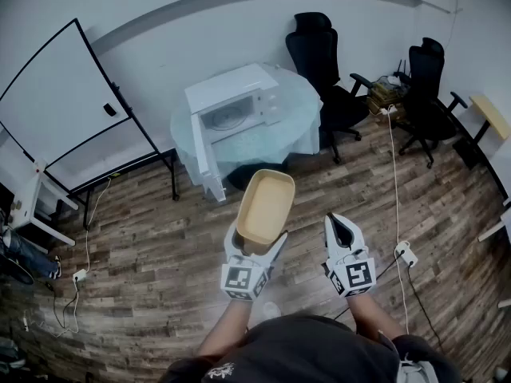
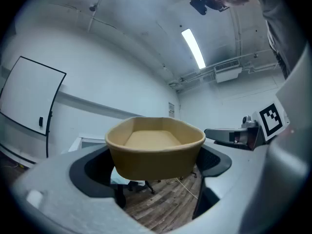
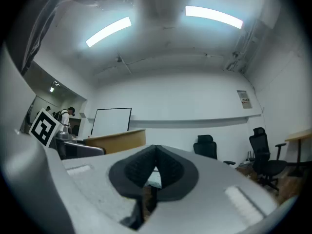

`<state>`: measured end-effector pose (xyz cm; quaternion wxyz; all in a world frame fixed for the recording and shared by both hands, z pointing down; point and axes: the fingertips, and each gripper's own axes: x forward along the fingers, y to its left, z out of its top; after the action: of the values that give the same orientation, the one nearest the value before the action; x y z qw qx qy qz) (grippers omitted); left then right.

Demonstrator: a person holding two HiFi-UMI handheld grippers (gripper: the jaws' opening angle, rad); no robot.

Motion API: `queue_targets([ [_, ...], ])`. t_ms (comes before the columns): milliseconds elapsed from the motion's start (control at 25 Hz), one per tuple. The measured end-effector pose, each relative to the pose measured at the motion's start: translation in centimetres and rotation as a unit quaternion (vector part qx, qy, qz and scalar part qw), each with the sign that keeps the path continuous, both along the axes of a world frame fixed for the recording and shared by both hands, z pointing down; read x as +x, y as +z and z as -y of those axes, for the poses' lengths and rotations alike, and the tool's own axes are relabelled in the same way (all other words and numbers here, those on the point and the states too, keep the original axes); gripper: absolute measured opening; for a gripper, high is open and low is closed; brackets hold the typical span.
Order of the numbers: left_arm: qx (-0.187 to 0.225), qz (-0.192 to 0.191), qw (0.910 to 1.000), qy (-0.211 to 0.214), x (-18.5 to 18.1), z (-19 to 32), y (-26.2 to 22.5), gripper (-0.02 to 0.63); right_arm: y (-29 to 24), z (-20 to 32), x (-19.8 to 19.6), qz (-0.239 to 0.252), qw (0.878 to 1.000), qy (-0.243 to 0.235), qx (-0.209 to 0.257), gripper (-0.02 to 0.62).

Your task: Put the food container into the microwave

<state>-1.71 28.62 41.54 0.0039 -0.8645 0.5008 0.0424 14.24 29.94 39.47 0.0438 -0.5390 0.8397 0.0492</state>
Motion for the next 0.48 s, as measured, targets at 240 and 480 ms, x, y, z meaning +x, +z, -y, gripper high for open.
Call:
queue_targets([
  [240,-0.011,-0.021,0.9997,-0.003,-1.8,0.7,0.1,0.520,0.0,0.7,-1.9,-0.010,1.000,-0.002,-0.005,0.000],
  [480,-0.018,-0.017,0.9997,-0.004,-3.6,1.6,1.0,0.520,0.4,1.5,-3.9,0.002,1.000,-0.015,-0.006,0.000],
])
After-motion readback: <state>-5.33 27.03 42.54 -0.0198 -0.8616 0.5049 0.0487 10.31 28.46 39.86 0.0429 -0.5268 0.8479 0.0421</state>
